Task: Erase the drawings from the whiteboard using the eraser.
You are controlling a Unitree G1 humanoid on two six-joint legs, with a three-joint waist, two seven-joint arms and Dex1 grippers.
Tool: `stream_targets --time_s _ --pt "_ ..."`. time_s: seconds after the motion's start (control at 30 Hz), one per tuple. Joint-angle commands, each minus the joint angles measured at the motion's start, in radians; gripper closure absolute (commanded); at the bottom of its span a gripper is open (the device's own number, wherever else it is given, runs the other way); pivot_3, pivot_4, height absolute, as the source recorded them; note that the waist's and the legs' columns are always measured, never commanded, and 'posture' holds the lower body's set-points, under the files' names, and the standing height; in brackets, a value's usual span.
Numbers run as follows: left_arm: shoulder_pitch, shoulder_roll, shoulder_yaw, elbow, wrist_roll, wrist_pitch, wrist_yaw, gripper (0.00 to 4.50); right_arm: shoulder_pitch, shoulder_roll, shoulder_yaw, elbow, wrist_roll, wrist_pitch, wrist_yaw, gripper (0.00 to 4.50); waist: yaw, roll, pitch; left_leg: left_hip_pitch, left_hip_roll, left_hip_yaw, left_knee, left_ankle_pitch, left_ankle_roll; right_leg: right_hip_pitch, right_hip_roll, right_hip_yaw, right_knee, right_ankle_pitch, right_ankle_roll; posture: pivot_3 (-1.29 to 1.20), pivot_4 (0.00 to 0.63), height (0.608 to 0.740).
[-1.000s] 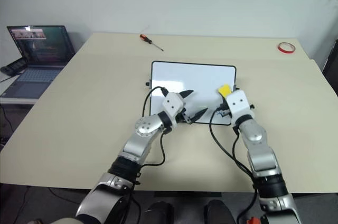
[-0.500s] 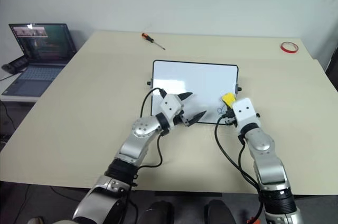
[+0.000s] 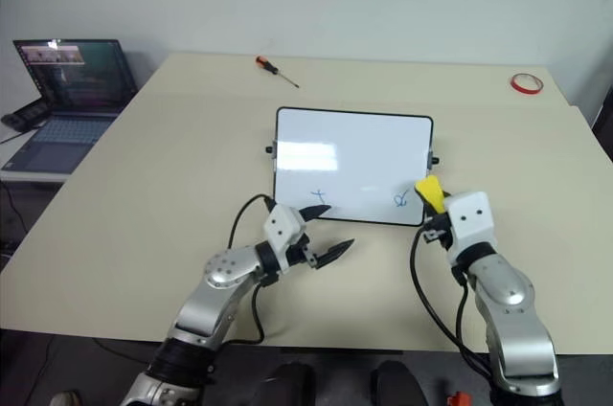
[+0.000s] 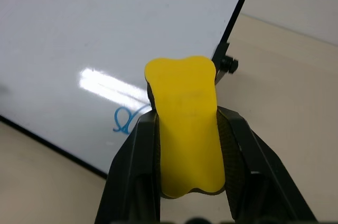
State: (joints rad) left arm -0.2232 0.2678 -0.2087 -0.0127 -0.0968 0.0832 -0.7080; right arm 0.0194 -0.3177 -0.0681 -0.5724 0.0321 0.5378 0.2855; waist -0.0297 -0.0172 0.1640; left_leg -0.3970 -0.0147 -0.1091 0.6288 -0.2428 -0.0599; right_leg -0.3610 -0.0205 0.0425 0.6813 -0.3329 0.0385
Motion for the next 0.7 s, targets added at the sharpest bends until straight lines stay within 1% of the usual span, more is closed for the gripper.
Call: stream_targets --time_s 0.03,0.27,0.47,0.63,0.7 --pt "-0.006 -0.013 -0.010 -0.044 -0.009 -0.005 0.012 0.00 -0.013 -0.007 -0.006 -0.015 0.002 -0.035 -0.002 3.32 -0.001 0.000 0.000 0.000 0.000 0.000 0.000 0.000 0.000 0.000 0.000 0.000 0.000 0.000 0.000 0.00 0.150 0.740" --pt "-0.040 -0.022 -0.013 -0.012 0.002 -0.013 0.021 0.00 -0.089 -0.001 0.037 0.067 -0.022 -0.076 -0.010 3.32 -0.002 0.000 0.000 0.000 0.000 0.000 0.000 0.000 0.000 0.000 0.001 0.000 0.000 0.000 0.000 0.00 0.150 0.740" --pt "-0.082 -0.031 -0.016 0.021 0.011 -0.029 0.029 0.00 -0.181 0.018 0.103 0.181 -0.044 -0.127 -0.012 3.32 -0.001 0.000 0.000 0.000 0.000 0.001 0.000 0.000 0.000 0.000 0.001 0.000 0.000 0.000 0.000 0.00 0.150 0.740" --pt "-0.095 -0.030 -0.015 0.027 0.012 -0.035 0.030 0.00 -0.192 0.018 0.135 0.230 -0.052 -0.143 0.003 3.32 -0.001 0.000 0.000 0.000 0.000 0.001 0.000 0.000 0.000 0.000 0.001 0.000 0.000 0.000 0.000 0.00 0.150 0.740" --pt "-0.096 -0.029 -0.014 0.028 0.013 -0.038 0.031 0.00 -0.185 -0.005 0.155 0.250 -0.077 -0.113 0.011 3.32 -0.001 0.000 0.000 0.000 0.000 0.001 0.000 0.000 0.000 0.000 0.001 0.000 0.000 0.000 0.000 0.00 0.150 0.740"
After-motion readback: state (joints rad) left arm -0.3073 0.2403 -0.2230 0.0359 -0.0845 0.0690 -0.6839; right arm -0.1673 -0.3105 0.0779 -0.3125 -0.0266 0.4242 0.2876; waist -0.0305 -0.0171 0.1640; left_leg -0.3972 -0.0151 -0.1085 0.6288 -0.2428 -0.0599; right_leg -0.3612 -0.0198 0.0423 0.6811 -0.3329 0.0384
